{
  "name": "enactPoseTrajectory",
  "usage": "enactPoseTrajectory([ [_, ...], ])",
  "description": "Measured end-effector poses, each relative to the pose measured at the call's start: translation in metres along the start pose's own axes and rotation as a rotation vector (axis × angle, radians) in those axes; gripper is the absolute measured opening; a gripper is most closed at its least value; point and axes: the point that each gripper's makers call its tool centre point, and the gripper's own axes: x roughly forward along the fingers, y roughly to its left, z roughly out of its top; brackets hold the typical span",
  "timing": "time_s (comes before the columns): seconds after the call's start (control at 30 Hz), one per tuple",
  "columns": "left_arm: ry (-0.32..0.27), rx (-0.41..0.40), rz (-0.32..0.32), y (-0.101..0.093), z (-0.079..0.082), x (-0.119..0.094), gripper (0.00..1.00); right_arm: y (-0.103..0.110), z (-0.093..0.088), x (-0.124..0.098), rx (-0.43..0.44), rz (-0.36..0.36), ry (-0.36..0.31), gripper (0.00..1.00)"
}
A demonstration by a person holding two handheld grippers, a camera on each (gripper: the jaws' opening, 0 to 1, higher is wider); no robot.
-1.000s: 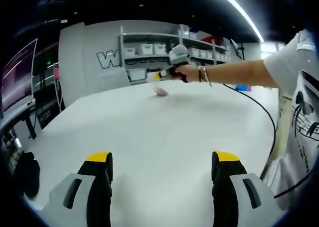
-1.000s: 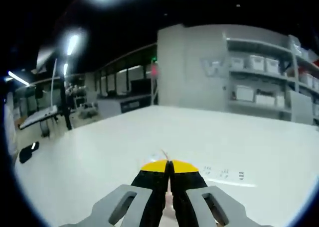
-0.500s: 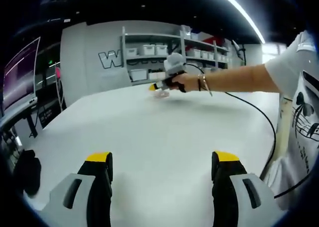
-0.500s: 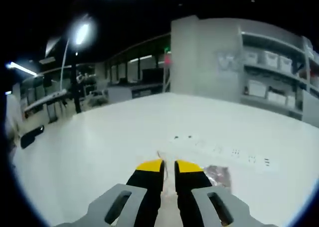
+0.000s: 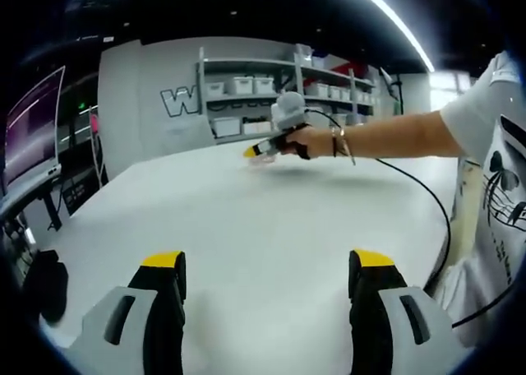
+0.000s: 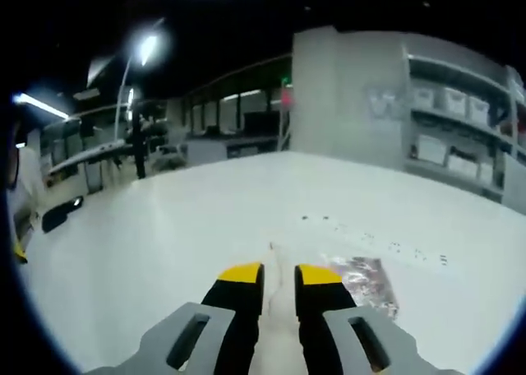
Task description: Open the resealable bag by pulling the two sides of the seal apart until the entire bag opening is separated and visibly accessible.
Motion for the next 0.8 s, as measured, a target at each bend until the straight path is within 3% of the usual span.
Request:
enactPoseTrajectory([
  [0.3,-0.002,0.003,0.004,-0.001,0.001,-0.003,0.81,0.002,0.007,-0.015,-0.065,-0.019,-0.050,0.17],
  [0.6,-0.008,0.021,0.002,-0.005,0.008,-0.007,0.81,0.002,0.007,-0.024,-0.027,-0.026,-0.076,0.28],
  [0.8,-0.011,0.030,0.004,-0.008,0.011,-0.011,0.81,-0.005,0.005,-0.027,-0.002,-0.039,-0.076,0.30],
])
